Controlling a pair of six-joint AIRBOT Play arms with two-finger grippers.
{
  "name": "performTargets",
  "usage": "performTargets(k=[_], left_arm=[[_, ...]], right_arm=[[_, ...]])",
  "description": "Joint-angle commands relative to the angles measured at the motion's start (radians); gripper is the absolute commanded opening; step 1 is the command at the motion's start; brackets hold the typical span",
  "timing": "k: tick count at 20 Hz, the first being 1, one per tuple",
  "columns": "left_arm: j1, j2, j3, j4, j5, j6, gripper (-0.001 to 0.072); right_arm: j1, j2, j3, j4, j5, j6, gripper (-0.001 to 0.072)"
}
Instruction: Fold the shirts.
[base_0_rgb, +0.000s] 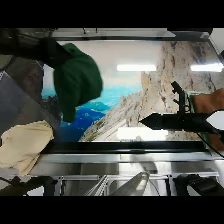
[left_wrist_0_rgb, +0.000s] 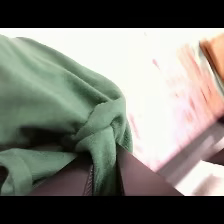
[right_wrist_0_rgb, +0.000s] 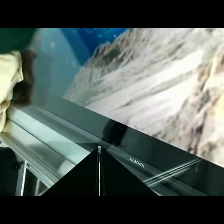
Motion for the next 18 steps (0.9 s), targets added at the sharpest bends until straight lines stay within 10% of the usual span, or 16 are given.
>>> performTargets(k=[1,2,10,12,18], left_arm=[[-0.193,-0.061,0.008,0.055,0.014,-0.032,0.0188],[-0.219,-0.089,0.009,0.055,0.023,-0.033,0.0347],[-0.017,-0.078,-0.113,0.055,-0.206,-0.098,0.0347],[0.021,0.007,-0.38,0.055,-0.149,-0.08,0.0347],[0.032,0.106,-0.999,0.04,0.258,-0.039,0.0347]], right_arm=[[0.0,0.0,0.002,0.015,-0.003,0.0,0.0304],[-0.002,0.0,0.004,0.021,-0.003,0.002,0.0507],[-0.29,0.002,0.072,0.012,0.15,-0.031,0.0536],[-0.314,-0.029,0.072,-0.06,0.146,-0.031,0.0685],[-0.197,-0.277,0.072,-0.045,0.045,-0.043,0.0685]])
